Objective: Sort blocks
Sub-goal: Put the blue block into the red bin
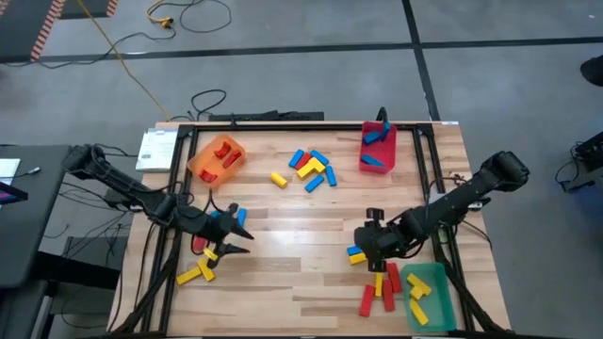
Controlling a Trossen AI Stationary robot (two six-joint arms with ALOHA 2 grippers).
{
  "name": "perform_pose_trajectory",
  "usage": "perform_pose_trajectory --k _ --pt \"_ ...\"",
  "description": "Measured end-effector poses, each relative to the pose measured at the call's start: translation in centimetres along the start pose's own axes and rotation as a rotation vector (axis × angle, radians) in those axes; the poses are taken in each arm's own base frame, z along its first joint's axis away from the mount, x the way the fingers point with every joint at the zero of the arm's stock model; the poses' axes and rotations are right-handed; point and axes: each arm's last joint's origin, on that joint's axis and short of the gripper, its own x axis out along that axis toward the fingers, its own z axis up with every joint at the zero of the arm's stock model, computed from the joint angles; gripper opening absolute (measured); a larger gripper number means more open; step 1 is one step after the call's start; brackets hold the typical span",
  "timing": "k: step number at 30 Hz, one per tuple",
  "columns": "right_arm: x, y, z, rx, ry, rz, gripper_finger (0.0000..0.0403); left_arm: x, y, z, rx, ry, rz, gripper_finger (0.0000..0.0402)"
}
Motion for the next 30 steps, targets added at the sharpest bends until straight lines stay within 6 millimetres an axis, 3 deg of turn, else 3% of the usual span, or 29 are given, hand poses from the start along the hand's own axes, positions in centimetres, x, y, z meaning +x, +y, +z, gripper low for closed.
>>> perform_pose_trajectory --k 7,19,30 --pt "1.5 -0.4 -0.4 0.008 -0.038 0.065 0.0209 1.6 -1.2 -0.7 0.061 0.001 -0.048 0.0181" --pt "3.0 -0.3 -1.0 0.017 -0.052 0.11 0.0209 4.2 -1.5 -2.0 0.071 0.049 -0.052 0.0181" --pt "7.1 0.4 -1.2 0.002 0.045 0.1 0.0203 4.4 -1.9 -1.8 0.083 0.021 -0.103 0.0181"
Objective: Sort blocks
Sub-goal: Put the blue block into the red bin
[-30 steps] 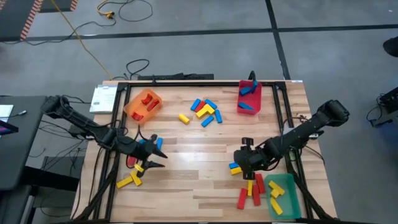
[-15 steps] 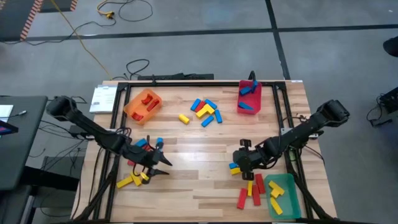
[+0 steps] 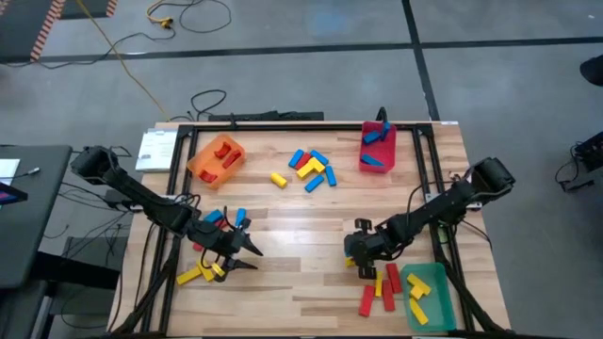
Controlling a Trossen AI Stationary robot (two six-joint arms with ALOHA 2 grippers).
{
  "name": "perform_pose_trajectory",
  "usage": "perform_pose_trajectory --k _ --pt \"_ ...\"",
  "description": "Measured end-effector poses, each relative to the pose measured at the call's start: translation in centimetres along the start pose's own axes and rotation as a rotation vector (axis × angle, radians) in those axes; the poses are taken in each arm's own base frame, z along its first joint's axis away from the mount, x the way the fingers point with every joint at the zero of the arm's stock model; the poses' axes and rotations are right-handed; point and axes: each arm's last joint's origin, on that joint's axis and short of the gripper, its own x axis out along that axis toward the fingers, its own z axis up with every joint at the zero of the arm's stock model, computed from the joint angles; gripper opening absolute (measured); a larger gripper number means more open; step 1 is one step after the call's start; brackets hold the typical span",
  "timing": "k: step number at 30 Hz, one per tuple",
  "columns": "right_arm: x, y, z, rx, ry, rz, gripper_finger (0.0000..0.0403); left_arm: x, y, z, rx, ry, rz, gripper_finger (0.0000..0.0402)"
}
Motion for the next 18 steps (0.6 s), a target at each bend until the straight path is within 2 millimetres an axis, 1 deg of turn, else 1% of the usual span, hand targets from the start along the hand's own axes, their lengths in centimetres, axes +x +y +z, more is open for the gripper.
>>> perform_pose_trajectory --k 5,8,12,15,18 --pt "0.0 -0.6 0.2 -0.008 -0.001 -0.004 0.0186 0.0 0.0 0.0 0.0 -0.002 -0.001 0.0181" --pt "-0.6 -1.1 0.5 -0.015 -0.02 -0.003 0.0176 0.0 0.0 0.0 0.004 -0.002 0.0 0.0181" --pt "-2.1 -1.9 0.6 -0.002 -0.045 0.004 0.017 0.0 0.0 0.0 0.004 -0.002 0.0 0.0181" --pt "-3.4 -2.2 1.2 0.018 -0.108 0.021 0.0169 0.0 0.0 0.0 0.005 -0.002 0.0 0.0181" --pt "-3.8 -2.6 1.3 0.03 -0.115 0.019 0.0169 0.0 0.0 0.0 0.014 -0.003 0.007 0.0181"
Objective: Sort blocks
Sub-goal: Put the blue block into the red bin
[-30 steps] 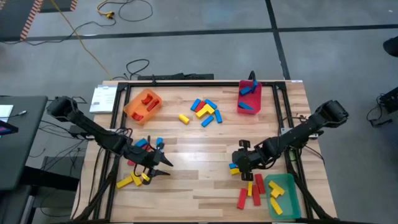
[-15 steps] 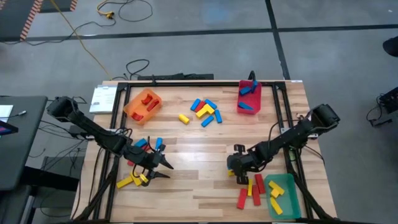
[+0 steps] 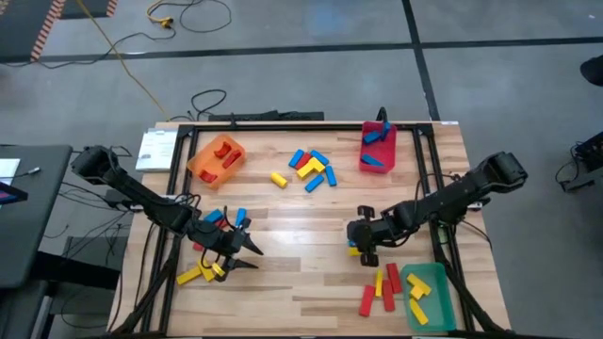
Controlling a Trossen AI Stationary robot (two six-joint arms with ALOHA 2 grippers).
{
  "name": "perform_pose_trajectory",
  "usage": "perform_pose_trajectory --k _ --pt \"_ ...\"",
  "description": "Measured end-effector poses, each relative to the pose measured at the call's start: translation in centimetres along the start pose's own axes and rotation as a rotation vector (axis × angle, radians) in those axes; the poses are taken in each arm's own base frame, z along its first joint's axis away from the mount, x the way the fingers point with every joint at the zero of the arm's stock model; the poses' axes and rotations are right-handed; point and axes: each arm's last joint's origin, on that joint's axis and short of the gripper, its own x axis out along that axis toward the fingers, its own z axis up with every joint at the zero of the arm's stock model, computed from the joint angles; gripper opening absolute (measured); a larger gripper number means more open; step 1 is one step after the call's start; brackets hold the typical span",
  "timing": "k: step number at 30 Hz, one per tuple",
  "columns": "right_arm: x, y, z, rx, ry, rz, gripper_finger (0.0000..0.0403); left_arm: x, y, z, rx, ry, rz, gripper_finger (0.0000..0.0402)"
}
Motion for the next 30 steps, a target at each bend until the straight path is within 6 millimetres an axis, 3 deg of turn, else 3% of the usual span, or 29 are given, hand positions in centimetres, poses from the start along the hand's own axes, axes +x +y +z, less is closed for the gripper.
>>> perform_pose_trajectory --k 15,30 --pt "3.0 -0.2 -0.9 0.002 0.139 -0.028 0.0169 0.0 0.0 0.0 -0.007 0.0 0.002 0.0181" --pt "2.2 -3.1 0.2 0.037 0.083 -0.071 0.0169 0.0 0.0 0.0 -0.007 0.0 0.002 0.0181"
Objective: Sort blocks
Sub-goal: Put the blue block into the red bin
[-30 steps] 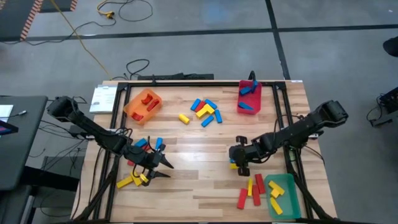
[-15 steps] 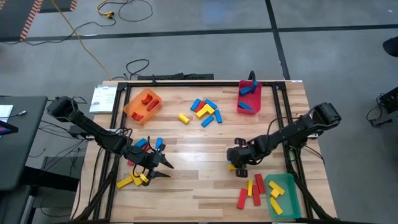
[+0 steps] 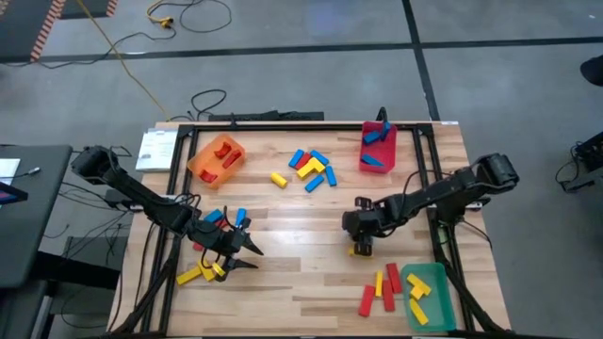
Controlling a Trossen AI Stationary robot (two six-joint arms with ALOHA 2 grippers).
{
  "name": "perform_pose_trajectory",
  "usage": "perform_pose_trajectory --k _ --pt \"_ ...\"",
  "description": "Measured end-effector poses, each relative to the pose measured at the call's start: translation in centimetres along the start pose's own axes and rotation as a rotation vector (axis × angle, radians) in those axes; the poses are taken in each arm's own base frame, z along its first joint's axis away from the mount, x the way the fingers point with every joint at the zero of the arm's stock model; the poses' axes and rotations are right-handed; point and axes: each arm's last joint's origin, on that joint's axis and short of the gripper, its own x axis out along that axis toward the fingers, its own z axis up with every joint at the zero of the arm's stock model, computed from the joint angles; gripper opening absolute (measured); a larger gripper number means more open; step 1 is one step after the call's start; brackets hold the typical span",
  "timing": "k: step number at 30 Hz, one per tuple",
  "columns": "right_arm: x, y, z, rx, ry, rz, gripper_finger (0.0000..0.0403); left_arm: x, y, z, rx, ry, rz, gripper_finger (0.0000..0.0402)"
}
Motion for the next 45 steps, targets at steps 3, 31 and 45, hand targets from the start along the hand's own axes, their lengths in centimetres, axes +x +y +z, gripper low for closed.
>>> perform_pose_trajectory --k 3,31,45 --pt "0.0 -0.2 0.1 0.007 -0.003 -0.003 0.0169 0.0 0.0 0.0 0.0 0.001 0.0 0.0181" --pt "-0.5 1.3 -2.3 0.049 0.18 -0.031 0.0258 0.0 0.1 -0.2 0.035 0.014 0.02 0.0181" --pt "-1.2 3.4 -4.3 0.09 0.282 -0.055 0.0252 0.0 0.1 -0.2 0.038 0.02 0.023 0.0181"
